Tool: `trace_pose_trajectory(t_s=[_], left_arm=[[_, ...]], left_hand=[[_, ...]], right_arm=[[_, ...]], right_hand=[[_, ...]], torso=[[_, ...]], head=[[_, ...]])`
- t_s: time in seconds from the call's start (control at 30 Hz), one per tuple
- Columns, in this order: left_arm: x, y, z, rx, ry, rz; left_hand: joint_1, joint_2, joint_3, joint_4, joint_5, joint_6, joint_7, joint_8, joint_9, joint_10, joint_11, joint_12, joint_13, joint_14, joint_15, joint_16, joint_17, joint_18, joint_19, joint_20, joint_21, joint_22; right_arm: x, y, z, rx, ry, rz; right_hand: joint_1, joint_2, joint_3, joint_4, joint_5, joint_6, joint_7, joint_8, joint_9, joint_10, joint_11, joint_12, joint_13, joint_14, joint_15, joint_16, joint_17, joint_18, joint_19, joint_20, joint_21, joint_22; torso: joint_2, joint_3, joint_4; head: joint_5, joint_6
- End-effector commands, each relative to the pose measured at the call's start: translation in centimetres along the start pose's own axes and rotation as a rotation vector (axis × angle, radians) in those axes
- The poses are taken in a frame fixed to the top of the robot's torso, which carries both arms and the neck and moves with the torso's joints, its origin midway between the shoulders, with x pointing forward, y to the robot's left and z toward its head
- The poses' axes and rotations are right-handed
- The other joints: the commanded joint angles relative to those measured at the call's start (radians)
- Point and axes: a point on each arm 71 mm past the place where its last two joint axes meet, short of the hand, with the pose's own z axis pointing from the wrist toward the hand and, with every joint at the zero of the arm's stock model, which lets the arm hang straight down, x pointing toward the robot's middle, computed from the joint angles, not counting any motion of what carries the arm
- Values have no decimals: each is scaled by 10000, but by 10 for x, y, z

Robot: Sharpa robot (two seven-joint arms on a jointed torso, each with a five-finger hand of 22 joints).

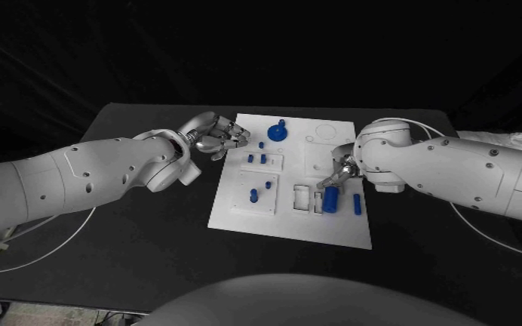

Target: Assemble the parts on the task board

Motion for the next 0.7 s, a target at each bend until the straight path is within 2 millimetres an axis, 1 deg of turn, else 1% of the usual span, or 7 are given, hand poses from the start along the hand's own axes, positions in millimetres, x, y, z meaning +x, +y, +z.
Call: trace_pose_trajectory(t_s=[0.03, 0.07, 0.17, 0.3, 0.43, 0.5, 0.7], left_arm=[[1, -1, 1, 15, 103, -67], [1, 0, 1, 6, 99, -64], [1, 0, 1, -13, 92, -59], [0, 1, 1, -47, 86, -54], [0, 1, 1, -73, 96, -56], [0, 1, 1, -88, 105, -59], [0, 1, 1, -129, 128, -68]], left_hand=[[3, 70, -58, -7, 56, 10, 12, -3, 1, 62, -15, 50, 14, -74, -13, -12, -5, 178, -47, 4, -55, 1041], [3, 70, -58, -7, 56, 10, 12, -3, 1, 62, -15, 50, 14, -74, -13, -12, -5, 178, -47, 4, -55, 1041], [3, 70, -58, -7, 56, 10, 12, -3, 1, 62, -15, 50, 14, -74, -13, -12, -5, 178, -47, 4, -55, 1041], [3, 70, -58, -7, 56, 10, 12, -3, 1, 62, -15, 50, 14, -74, -13, -12, -5, 178, -47, 4, -55, 1041], [-10, 88, -59, 1, 60, 8, 18, -7, 0, 61, -12, 55, 13, -76, -8, -8, -4, 178, -49, 7, -59, 1041], [-10, 88, -59, 1, 60, 8, 18, -7, 0, 61, -12, 55, 13, -76, -8, -8, -4, 178, -49, 7, -59, 1041], [-14, 94, -61, 1, 64, 9, 21, -8, 0, 61, -11, 58, 13, -77, -5, -6, -2, 177, -48, 8, -57, 1041]], right_arm=[[4, -1, 2, -5, 229, 81], [4, -1, 2, -3, 233, 102], [4, -2, 2, 1, 245, 137], [5, -2, 2, 14, 262, 157], [5, -3, 2, 22, 271, 161], [5, -2, 2, 25, 279, 158], [6, -3, 2, 40, 370, 92]], right_hand=[[-478, 69, -71, 107, -297, 117, -28, -65, 132, 1058, -75, 37, 2631, 1039, -82, 34, 2632, 0, 429, -106, -68, 2241], [-665, 123, -122, 96, -530, 153, -41, -57, 190, 1058, -84, 37, 2631, 1039, -90, 34, 2632, 0, 430, -113, -67, 2242], [-976, 226, -206, 115, -947, 209, -64, -54, 320, 1058, -100, 37, 2631, 1039, -114, 34, 2632, 1, 428, -125, -72, 2239], [-1301, 303, -331, 118, -1585, 260, -86, -54, 509, 1058, -128, 37, 2631, 1039, -131, 34, 2632, 6, 421, -148, -90, 2233], [-1387, 329, -375, 115, -1795, 286, -102, -45, 609, 1058, -136, 37, 2631, 1039, -143, 34, 2632, 9, 416, -156, -101, 2229], [-1374, 346, -370, 101, -1748, 322, -115, -21, 667, 1058, -146, 37, 2631, 1039, -151, 34, 2632, 10, 415, -162, -105, 2227], [-956, 227, -231, 6, -167, 358, -198, 105, 1213, 1058, -227, 37, 2631, 1039, -229, 34, 2632, 25, 388, -235, -168, 2206]], torso=[[0, -1, -4], [-1, -1, -5], [-4, 1, -5], [-8, 0, -9], [-9, 4, -4], [-5, 2, -4], [-1, -1, -1]], head=[[56, -1], [64, -1], [81, -1], [89, -1], [91, -1], [108, -1], [130, -1]])
